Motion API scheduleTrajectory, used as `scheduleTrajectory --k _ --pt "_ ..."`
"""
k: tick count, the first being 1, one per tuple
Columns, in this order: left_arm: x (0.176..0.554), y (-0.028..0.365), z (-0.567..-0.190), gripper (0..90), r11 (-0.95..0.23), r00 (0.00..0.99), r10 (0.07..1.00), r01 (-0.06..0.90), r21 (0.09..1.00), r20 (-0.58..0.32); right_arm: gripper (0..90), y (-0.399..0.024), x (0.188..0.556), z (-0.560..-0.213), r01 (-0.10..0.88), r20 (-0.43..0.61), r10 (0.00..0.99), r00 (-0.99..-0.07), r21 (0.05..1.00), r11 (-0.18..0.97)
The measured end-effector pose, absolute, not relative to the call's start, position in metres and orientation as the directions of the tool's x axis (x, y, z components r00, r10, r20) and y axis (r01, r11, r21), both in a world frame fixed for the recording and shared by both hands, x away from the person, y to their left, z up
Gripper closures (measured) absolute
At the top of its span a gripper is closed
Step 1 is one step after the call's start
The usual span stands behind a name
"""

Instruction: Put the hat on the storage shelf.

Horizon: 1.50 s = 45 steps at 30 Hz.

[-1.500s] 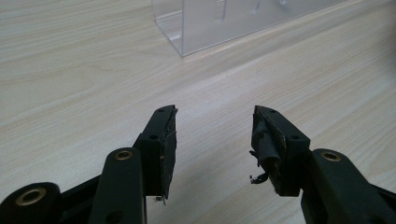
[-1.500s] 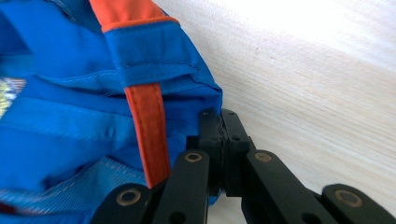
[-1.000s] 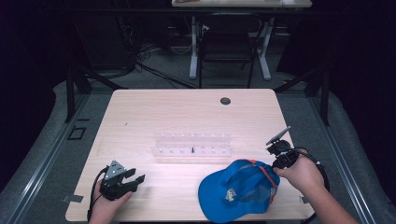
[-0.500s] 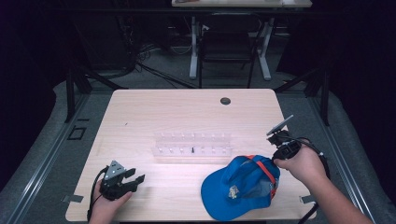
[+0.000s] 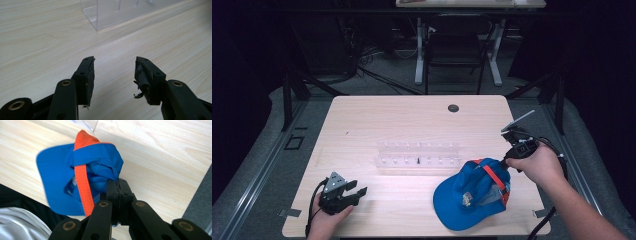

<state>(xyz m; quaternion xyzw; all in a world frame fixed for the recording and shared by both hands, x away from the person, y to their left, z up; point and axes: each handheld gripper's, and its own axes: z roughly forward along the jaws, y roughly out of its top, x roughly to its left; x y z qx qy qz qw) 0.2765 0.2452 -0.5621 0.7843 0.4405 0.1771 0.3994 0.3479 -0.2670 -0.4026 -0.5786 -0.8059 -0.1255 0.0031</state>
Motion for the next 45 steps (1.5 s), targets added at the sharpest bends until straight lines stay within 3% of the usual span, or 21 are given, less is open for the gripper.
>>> scheduleTrajectory --k 13,17,20,45 --pt "0.277 0.245 -0.562 50.7 -0.294 0.549 0.833 0.55 0.782 -0.073 89.8 -0.275 0.347 -0.391 0.97 0.36 0.911 -0.202 0.199 0.136" --pt "0.277 0.245 -0.562 50.6 -0.295 0.548 0.833 0.551 0.781 -0.072 89.7 -0.28 0.347 -0.383 0.972 0.414 0.886 -0.211 0.182 0.147" --pt "0.277 0.245 -0.562 50.6 -0.295 0.548 0.833 0.551 0.78 -0.072 89.4 -0.279 0.345 -0.381 0.976 0.46 0.87 -0.177 0.198 0.094" --pt "0.276 0.244 -0.563 50.6 -0.295 0.547 0.834 0.553 0.779 -0.073 89.7 -0.264 0.336 -0.343 0.977 0.619 0.761 -0.196 0.188 0.098"
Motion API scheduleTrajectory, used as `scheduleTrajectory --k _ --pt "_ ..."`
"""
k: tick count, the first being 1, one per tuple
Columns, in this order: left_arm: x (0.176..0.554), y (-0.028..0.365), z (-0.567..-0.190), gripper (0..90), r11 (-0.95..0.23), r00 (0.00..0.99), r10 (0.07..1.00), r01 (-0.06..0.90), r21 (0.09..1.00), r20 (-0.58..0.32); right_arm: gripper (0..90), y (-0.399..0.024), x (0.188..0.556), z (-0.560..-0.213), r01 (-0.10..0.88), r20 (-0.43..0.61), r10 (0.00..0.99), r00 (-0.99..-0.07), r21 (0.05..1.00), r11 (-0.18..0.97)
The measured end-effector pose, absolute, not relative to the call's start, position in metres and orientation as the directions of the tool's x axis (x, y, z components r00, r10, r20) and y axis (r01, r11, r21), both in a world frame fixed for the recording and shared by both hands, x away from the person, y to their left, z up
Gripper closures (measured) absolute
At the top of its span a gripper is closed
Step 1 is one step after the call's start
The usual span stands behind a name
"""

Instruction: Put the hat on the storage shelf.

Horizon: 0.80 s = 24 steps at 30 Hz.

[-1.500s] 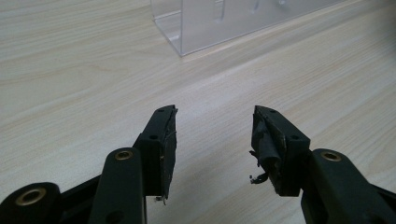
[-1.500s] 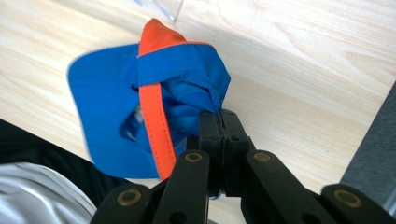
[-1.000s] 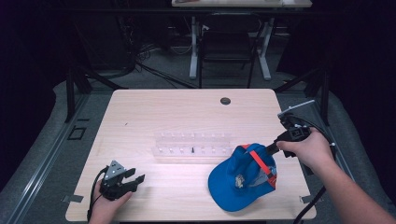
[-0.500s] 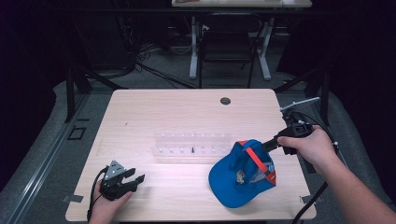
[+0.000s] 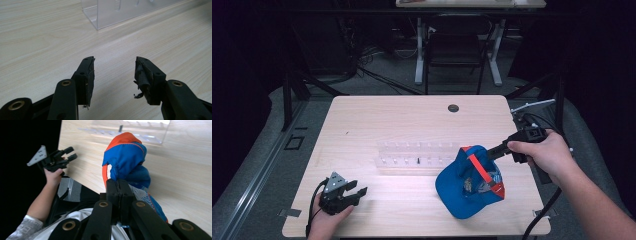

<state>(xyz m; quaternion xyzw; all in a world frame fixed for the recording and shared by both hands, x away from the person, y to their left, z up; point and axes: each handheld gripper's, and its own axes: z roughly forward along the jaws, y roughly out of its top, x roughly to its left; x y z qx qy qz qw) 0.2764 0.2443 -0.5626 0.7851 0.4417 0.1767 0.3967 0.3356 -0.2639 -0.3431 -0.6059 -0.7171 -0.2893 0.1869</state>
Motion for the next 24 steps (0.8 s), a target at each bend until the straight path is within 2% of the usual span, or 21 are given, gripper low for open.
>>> scheduleTrajectory --k 9,24 --pt "0.276 0.244 -0.563 50.6 -0.3 0.551 0.832 0.555 0.776 -0.072 89.7 -0.259 0.331 -0.322 0.966 0.664 0.713 -0.226 0.246 0.077" --pt "0.276 0.243 -0.564 50.6 -0.295 0.548 0.834 0.552 0.78 -0.072 90.0 -0.257 0.328 -0.321 0.962 0.734 0.637 -0.236 0.27 0.044"
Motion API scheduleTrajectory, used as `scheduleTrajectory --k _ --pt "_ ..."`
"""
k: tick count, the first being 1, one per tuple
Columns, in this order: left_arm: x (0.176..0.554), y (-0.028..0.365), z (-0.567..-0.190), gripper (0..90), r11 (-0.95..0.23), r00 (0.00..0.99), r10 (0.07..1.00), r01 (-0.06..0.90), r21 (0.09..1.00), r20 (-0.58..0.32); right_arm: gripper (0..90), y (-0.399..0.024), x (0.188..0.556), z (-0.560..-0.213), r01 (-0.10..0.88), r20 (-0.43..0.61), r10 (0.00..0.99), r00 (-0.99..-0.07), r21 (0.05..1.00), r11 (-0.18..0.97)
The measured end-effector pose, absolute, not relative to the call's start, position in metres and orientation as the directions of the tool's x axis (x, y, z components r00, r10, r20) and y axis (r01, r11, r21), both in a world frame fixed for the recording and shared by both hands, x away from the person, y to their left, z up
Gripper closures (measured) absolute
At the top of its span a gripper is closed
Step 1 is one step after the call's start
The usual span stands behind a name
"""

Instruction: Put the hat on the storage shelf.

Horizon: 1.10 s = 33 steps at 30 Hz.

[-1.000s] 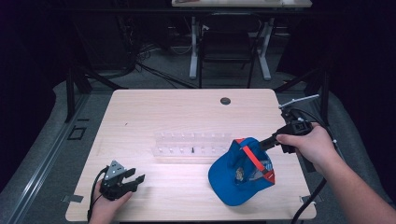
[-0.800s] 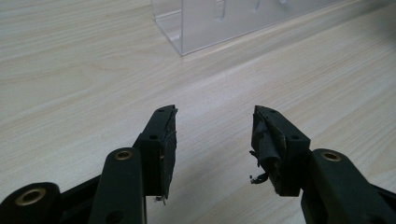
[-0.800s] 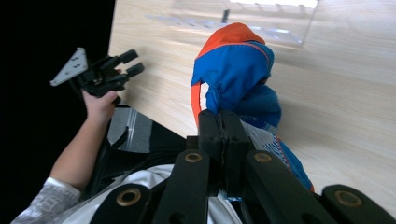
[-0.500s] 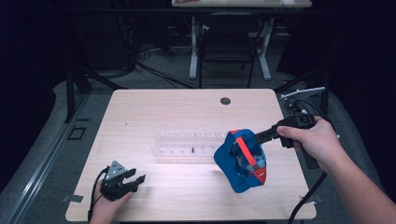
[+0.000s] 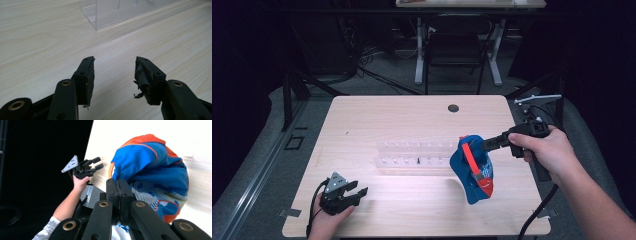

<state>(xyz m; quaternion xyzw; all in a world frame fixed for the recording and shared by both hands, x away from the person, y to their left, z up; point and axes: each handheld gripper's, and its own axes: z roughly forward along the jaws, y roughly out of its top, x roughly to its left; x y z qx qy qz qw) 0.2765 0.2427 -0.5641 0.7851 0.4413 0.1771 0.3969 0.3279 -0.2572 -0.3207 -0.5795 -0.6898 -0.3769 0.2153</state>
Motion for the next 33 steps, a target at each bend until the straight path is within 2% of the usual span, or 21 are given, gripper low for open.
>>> scheduleTrajectory --k 15,33 --pt "0.277 0.243 -0.564 50.6 -0.295 0.548 0.833 0.55 0.781 -0.071 90.0 -0.241 0.331 -0.315 0.957 0.808 0.524 -0.268 0.287 0.047" --pt "0.277 0.243 -0.564 50.0 -0.295 0.55 0.832 0.549 0.782 -0.072 90.0 -0.218 0.35 -0.311 0.947 0.875 0.379 -0.301 0.321 0.01"
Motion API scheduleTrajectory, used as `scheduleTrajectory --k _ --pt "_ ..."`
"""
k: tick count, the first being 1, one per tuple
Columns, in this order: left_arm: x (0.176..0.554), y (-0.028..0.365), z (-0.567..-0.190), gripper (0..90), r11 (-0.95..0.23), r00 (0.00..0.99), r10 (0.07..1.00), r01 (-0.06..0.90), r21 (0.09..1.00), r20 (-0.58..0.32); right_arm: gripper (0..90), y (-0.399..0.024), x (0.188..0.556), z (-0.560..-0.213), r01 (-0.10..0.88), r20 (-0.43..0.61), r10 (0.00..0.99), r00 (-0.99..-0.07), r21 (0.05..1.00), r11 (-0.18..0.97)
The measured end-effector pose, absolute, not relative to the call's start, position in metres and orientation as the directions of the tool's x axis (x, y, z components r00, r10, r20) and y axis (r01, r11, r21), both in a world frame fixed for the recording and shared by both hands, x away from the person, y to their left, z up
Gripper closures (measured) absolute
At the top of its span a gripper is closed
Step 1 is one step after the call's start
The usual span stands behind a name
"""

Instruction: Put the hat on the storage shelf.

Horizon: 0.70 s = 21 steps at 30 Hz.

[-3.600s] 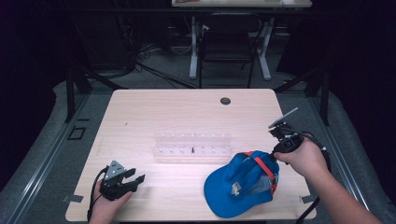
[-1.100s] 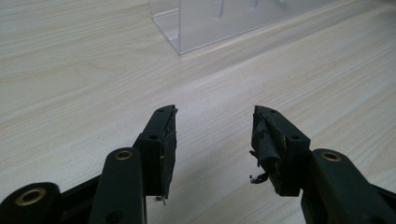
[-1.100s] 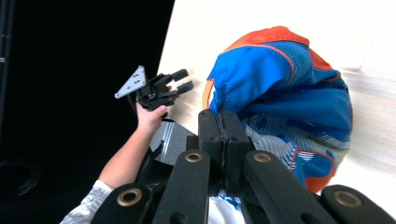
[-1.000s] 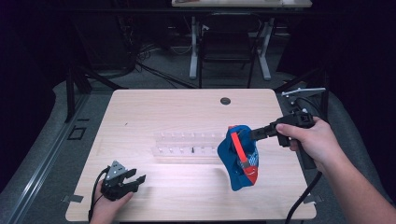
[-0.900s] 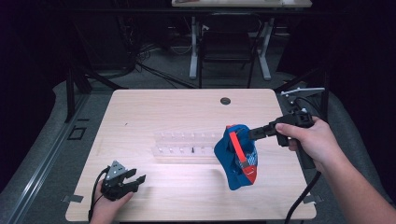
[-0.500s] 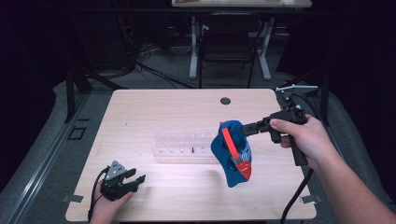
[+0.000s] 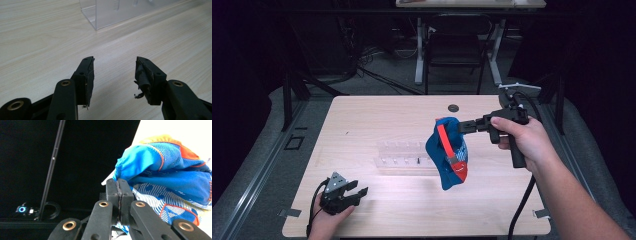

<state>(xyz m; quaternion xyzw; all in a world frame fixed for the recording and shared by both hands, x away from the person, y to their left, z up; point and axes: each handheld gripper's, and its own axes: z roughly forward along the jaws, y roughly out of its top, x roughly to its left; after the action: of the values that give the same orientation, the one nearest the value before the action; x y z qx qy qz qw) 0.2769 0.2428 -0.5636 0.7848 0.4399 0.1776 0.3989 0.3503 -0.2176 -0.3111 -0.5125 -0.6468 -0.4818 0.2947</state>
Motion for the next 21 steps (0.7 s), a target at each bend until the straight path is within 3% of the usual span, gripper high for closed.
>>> scheduleTrajectory --k 21 --pt "0.276 0.237 -0.563 49.5 -0.306 0.565 0.823 0.536 0.787 -0.064 90.0 -0.181 0.378 -0.318 0.944 0.914 0.264 -0.309 0.329 -0.033"
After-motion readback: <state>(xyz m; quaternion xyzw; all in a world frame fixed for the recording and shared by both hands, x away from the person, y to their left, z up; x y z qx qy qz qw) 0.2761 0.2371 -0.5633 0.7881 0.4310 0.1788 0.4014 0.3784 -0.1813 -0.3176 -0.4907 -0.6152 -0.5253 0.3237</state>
